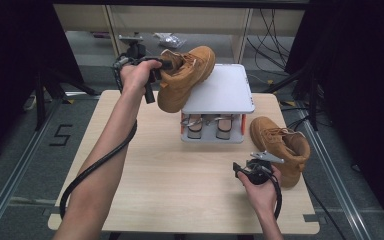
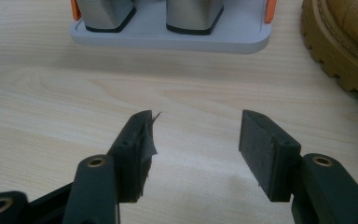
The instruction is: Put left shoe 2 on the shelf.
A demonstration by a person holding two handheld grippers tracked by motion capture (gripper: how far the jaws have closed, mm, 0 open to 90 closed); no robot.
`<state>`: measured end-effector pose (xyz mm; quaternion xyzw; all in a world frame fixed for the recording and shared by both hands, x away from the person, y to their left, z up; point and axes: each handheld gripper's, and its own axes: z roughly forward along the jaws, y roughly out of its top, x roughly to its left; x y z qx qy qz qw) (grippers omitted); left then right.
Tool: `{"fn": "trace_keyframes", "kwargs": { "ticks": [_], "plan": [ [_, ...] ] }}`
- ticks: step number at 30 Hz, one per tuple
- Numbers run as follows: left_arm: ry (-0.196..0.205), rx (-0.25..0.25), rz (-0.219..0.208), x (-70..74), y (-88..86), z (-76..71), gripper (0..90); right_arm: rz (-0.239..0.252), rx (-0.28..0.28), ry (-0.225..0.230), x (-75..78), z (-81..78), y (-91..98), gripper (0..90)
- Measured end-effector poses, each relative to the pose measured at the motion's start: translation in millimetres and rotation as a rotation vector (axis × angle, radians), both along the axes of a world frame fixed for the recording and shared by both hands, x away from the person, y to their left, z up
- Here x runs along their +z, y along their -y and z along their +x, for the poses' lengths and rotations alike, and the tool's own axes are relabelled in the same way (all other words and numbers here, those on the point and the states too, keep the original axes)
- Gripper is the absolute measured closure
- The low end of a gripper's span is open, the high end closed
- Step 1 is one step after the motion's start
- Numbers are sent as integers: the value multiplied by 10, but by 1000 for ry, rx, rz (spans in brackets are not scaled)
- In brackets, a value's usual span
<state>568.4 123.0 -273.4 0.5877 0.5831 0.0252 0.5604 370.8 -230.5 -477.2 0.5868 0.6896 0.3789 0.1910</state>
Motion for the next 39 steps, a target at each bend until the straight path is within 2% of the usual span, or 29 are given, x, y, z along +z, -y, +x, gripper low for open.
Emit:
{"fn": "trace_keyframes", "kwargs": {
  "ticks": [7, 12, 14, 15, 17, 18, 26, 33, 36, 38, 39],
  "plan": [
    [-13, -6, 1, -46, 88, 44, 811, -15, -11, -1, -14, 4, 4, 457],
    [-18, 1, 3, -43, 114, 69, 801, -5, -7, -3, -17, 0, 10, 457],
    [-20, 4, 5, -46, 120, 82, 790, -4, -5, -6, -24, 1, 13, 457],
    [-23, 6, 7, -46, 122, 94, 783, 4, -20, -29, -10, -13, -1, 457],
    [-24, 8, 8, -51, 123, 120, 768, -15, -15, -18, -16, -2, 5, 457],
    [-33, 12, 4, -50, 129, 128, 757, -3, -18, -26, -10, -7, -8, 457],
    [-29, 20, 8, -48, 141, 170, 708, -1, -18, -24, -6, -5, -11, 456],
    [-3, 17, -2, -44, 123, 154, 621, 4, -8, -18, -13, -3, -18, 454],
    [27, 30, 3, -9, 110, 133, 539, -6, -18, -18, -23, 1, -27, 454],
    [55, 37, 20, 27, 94, 108, 516, 6, -9, -14, -22, -1, -34, 453],
    [68, 36, 28, 37, 85, 100, 509, -5, -8, -25, -10, -10, -33, 453]
  ]
}}
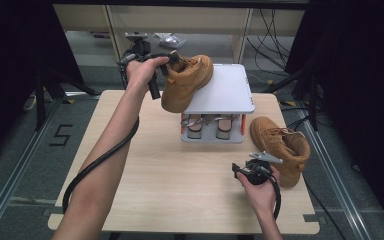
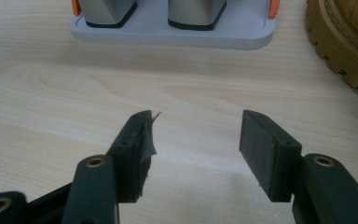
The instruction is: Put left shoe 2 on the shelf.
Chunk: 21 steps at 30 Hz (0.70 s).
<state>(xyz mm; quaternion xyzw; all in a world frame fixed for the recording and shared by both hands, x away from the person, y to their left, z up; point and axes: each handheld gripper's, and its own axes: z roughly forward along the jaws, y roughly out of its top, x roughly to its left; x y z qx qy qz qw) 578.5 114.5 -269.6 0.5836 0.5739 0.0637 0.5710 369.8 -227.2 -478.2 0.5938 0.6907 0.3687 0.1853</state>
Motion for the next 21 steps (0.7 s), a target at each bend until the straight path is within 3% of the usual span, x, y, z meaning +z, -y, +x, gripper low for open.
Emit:
{"fn": "trace_keyframes", "kwargs": {
  "ticks": [6, 10, 12, 14, 15, 17, 20, 21],
  "plan": [
    [34, 7, 4, 78, -106, -99, 494, -12, 4, 19, -15, 12, -4, 452],
    [65, -17, -9, 95, -239, -238, 538, 1, -11, 4, 0, -3, -23, 452],
    [87, -15, -19, 95, -306, -303, 563, -6, 12, 23, -6, 11, -3, 452],
    [112, -11, -11, 81, -386, -385, 592, 5, -11, -4, 19, -12, -24, 453],
    [124, -20, -13, 63, -432, -439, 626, 8, 2, 19, 9, -1, -24, 453],
    [136, -28, -44, 21, -497, -509, 704, 0, 2, 11, 43, -12, -25, 457],
    [148, -60, -3, -102, -559, -625, 815, 8, -1, 6, 69, -16, -46, 477],
    [145, -84, 22, -163, -566, -651, 842, 15, 17, 27, 66, -3, -52, 491]
  ]
}}
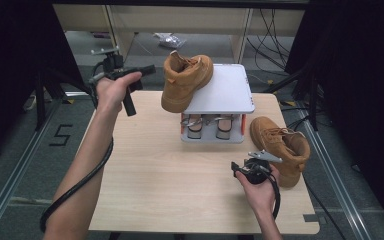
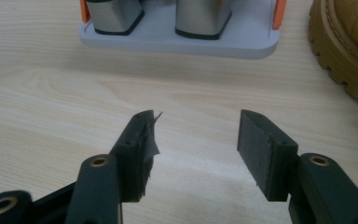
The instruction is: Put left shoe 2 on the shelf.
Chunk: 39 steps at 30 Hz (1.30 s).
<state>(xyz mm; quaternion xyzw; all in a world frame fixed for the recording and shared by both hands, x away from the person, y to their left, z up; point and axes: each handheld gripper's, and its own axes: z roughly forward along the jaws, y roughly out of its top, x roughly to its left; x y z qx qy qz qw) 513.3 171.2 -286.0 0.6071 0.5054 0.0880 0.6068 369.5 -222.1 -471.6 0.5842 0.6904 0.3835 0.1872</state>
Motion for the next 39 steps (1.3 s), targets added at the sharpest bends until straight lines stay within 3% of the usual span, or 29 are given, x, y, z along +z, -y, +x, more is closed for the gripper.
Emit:
{"fn": "trace_keyframes", "kwargs": {
  "ticks": [2, 5, 7, 10, 15, 16, 19, 20, 26, 35, 39],
  "plan": [
    [-3, -29, 34, -166, 0, -46, 886, -11, 4, -8, 42, -4, -17, 543],
    [-15, -39, 81, -387, 31, -67, 896, -11, 52, 61, 100, 25, -35, 679],
    [-15, -36, 110, -499, 57, -80, 897, 0, 68, 74, 166, 40, -80, 759],
    [-15, -15, 154, -601, 88, -94, 897, 10, 92, 89, 263, 78, -167, 844],
    [-26, 12, 211, -742, 124, -100, 898, 20, 124, 82, 384, 183, -345, 893],
    [-32, 17, 219, -754, 133, -102, 898, 51, 116, 79, 426, 201, -412, 900],
    [-29, 9, 233, -783, 161, -93, 898, 65, 139, 90, 538, 298, -530, 900],
    [-30, 12, 233, -789, 173, -91, 897, 46, 166, 116, 557, 344, -540, 900],
    [-35, 19, 242, -855, 187, -55, 897, 64, 217, 133, 725, 548, -821, 900],
    [-19, 26, 249, -916, 198, -6, 897, 79, 240, 146, 834, 799, -1115, 900],
    [-7, 18, 229, -899, 227, 14, 897, 82, 236, 171, 906, 888, -1207, 900]
  ]
}}
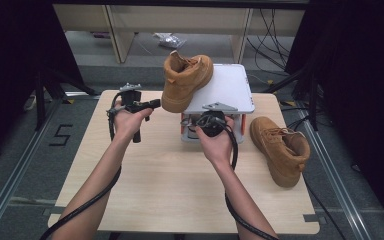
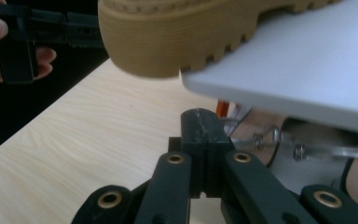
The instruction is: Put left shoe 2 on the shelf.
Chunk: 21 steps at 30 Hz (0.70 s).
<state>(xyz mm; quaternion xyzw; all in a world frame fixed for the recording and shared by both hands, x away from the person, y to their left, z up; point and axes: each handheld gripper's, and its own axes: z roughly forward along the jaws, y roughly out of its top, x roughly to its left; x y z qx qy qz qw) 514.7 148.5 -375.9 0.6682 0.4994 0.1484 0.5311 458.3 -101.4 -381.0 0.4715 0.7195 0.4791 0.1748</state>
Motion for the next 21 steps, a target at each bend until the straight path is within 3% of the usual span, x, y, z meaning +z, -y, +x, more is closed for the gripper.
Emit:
{"fn": "trace_keyframes", "kwargs": {
  "ticks": [8, 21],
  "plan": [
    [-1, 2, 29, 30, 18, 3, 897, 21, -18, 32, 110, 130, -119, 900],
    [-1, -8, 33, 39, 30, 8, 897, 25, -29, 40, 116, 213, -196, 900]
  ]
}}
